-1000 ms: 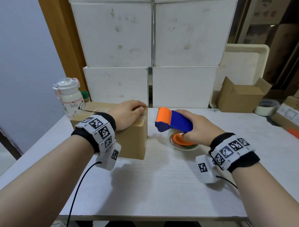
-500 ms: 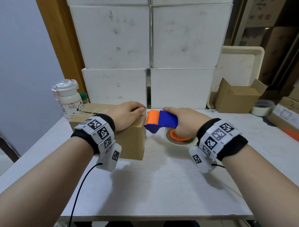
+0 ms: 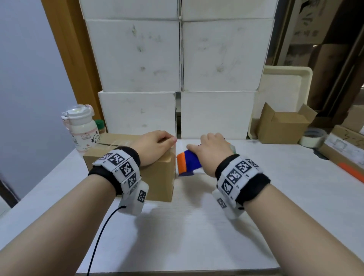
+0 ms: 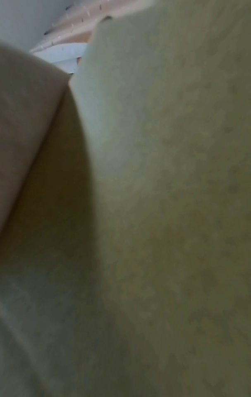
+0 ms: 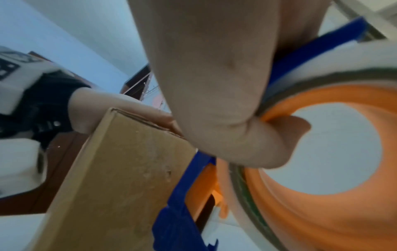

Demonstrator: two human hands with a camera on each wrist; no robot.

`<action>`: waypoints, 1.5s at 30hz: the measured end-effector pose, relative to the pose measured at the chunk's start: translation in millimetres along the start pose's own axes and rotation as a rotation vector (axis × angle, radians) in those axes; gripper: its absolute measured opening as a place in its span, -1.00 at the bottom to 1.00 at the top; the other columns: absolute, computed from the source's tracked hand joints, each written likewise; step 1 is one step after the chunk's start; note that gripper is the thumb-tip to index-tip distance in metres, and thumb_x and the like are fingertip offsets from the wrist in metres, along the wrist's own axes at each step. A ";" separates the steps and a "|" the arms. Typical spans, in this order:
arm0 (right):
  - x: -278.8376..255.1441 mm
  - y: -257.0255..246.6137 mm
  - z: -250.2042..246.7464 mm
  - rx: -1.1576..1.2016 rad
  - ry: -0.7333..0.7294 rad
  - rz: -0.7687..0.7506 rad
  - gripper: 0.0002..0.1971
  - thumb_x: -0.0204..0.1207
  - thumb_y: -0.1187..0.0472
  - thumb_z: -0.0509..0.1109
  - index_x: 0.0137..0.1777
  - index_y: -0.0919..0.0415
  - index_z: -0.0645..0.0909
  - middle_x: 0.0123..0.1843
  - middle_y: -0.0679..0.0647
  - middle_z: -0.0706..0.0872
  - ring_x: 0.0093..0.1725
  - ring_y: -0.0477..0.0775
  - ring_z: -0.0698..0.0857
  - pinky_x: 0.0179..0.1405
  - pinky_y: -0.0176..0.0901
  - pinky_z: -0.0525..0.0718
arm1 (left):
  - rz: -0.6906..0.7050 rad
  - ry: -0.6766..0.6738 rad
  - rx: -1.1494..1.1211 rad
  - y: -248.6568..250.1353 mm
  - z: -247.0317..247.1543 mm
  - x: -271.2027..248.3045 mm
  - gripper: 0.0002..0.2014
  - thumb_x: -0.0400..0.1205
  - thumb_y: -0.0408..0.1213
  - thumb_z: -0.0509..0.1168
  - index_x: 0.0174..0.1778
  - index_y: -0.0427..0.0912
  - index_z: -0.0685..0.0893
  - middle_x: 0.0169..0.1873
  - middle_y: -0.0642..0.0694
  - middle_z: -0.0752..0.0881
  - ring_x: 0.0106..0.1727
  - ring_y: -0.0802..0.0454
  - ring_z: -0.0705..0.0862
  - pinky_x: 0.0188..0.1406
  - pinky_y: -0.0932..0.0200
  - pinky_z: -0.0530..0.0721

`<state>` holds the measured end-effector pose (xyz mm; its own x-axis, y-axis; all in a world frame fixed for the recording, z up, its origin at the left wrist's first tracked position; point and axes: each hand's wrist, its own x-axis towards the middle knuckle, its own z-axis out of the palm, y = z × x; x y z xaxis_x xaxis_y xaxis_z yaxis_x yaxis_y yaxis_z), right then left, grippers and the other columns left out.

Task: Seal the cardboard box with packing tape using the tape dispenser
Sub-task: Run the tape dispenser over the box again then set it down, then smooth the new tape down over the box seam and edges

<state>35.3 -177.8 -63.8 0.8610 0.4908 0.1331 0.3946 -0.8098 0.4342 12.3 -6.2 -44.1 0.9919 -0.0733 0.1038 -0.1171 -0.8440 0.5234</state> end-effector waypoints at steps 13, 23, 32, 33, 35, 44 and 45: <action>13.3 43.4 15.2 0.485 -0.378 0.278 -0.51 0.40 0.31 0.27 0.37 0.13 0.55 0.24 0.14 0.65 0.14 0.18 0.69 -0.04 -0.11 0.62 | -0.002 -0.002 0.021 -2.8 0.3 1.9 -0.62 0.73 0.04 -0.01 0.37 0.06 0.55 0.31 0.05 0.62 0.24 0.06 0.56 0.14 0.21 0.42; 12.8 63.0 46.8 0.465 -0.386 0.508 -0.70 0.55 0.22 0.20 0.20 0.30 0.60 0.25 0.23 0.67 0.23 0.21 0.64 0.06 -0.10 0.59 | -0.006 -0.004 0.022 -2.8 0.3 2.6 -0.59 0.76 -0.03 -0.07 0.34 -0.03 0.60 0.37 0.03 0.58 0.34 0.01 0.55 0.26 0.18 0.41; 4.9 56.6 58.1 0.656 -0.343 0.594 -0.54 0.53 0.17 0.28 0.42 0.27 0.47 0.32 0.19 0.65 0.27 0.19 0.65 0.20 -0.07 0.58 | -0.014 0.022 0.019 -3.3 3.6 4.9 -0.58 0.76 -0.04 -0.07 0.28 -0.08 0.63 0.31 0.01 0.63 0.28 -0.02 0.58 0.23 0.13 0.46; 5.4 56.4 53.7 0.652 -0.336 0.594 -0.55 0.53 0.20 0.26 0.43 0.27 0.48 0.32 0.19 0.65 0.28 0.18 0.65 0.22 -0.08 0.59 | -0.019 0.029 0.024 -3.2 4.9 5.0 -0.57 0.75 -0.03 -0.08 0.23 -0.11 0.65 0.27 -0.02 0.66 0.25 -0.04 0.61 0.18 0.12 0.48; 7.9 55.0 40.7 0.662 -0.316 0.585 -0.59 0.55 0.26 0.24 0.40 0.27 0.51 0.33 0.19 0.65 0.30 0.18 0.64 0.26 -0.09 0.59 | -0.024 0.050 0.049 -1.5 8.3 5.7 -0.58 0.75 -0.02 -0.08 0.05 -0.13 0.65 0.19 -0.08 0.70 0.18 -0.08 0.64 0.10 0.11 0.50; 23.3 7.9 -17.4 1.232 0.042 0.398 -0.57 0.63 -0.06 0.16 0.24 0.28 0.59 0.11 0.18 0.70 0.10 0.18 0.68 0.12 0.01 0.60 | 0.017 0.091 -0.137 16.0 27.4 18.1 -0.58 0.73 -0.03 -0.08 0.14 -0.05 0.68 0.19 -0.07 0.71 0.26 -0.07 0.62 0.42 -0.08 0.48; 22.0 2.6 -18.8 1.277 0.034 0.395 -0.51 0.61 -0.12 0.16 0.29 0.26 0.55 0.14 0.16 0.68 0.14 0.16 0.66 0.15 0.02 0.60 | 0.029 0.135 -0.253 19.4 25.0 16.6 -0.61 0.74 -0.09 -0.05 0.26 -0.05 0.64 0.34 -0.05 0.62 0.41 -0.03 0.53 0.54 0.04 0.34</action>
<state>49.3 -163.1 -43.0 0.9853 0.1480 0.0853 0.1597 -0.6201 -0.7681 27.7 -37.1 -53.4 0.9745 -0.0101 0.2244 -0.1708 -0.6822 0.7109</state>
